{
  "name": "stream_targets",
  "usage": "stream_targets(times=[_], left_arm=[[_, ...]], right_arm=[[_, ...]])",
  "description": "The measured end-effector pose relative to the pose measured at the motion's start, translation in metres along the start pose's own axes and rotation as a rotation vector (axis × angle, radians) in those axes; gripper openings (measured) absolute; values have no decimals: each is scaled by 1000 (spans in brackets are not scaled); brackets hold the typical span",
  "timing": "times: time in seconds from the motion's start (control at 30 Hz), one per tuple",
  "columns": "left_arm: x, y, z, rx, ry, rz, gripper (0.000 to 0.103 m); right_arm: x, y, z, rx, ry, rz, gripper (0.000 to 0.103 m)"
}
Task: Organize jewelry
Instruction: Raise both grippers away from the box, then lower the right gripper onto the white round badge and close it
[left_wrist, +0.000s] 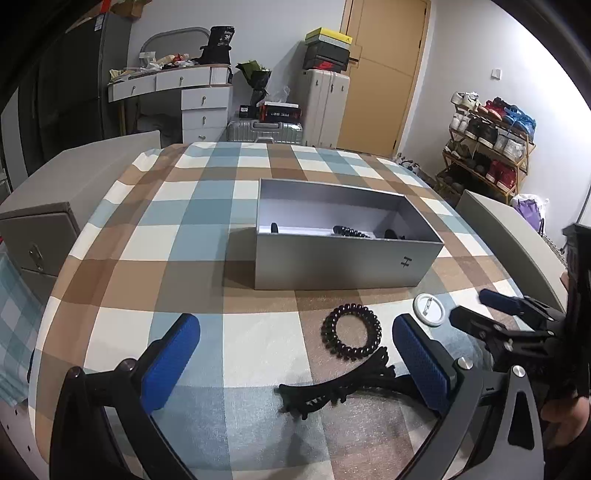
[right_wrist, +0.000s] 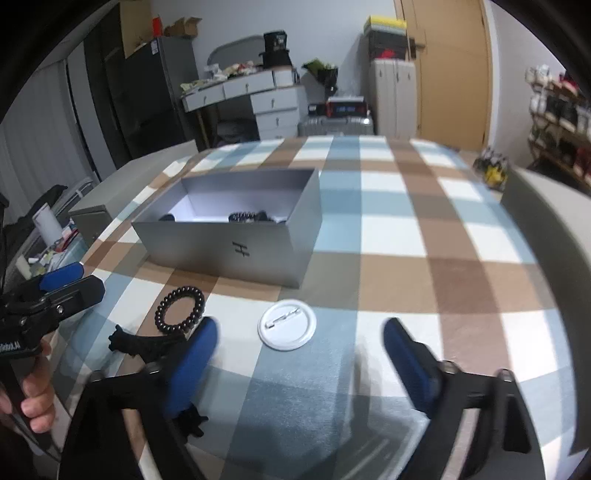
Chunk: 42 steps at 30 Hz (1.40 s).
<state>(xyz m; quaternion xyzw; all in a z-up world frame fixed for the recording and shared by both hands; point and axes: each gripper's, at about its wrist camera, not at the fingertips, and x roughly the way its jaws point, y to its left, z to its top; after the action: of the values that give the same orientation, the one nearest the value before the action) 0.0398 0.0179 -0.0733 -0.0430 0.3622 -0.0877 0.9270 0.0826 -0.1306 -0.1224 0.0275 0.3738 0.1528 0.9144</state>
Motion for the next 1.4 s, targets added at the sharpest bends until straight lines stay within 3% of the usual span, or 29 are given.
stream_targets(times=[0.1, 0.47, 0.67, 0.77, 0.93, 1.4], left_arm=[[0, -1, -1, 2, 19, -22, 101], [9, 3, -3, -11, 48, -40, 101], [12, 6, -5, -23, 65, -44, 101], [12, 7, -5, -26, 64, -41, 101], [14, 8, -7, -28, 80, -41, 101], [13, 6, -6, -18, 87, -33, 101]], right_arm=[[8, -3, 1, 15, 30, 8, 67], [26, 10, 5, -63, 93, -14, 67], [31, 19, 6, -124, 105, -67, 66], [33, 25, 4, -172, 109, -110, 60], [31, 30, 3, -202, 107, -90, 40], [20, 15, 2, -107, 74, -41, 40]])
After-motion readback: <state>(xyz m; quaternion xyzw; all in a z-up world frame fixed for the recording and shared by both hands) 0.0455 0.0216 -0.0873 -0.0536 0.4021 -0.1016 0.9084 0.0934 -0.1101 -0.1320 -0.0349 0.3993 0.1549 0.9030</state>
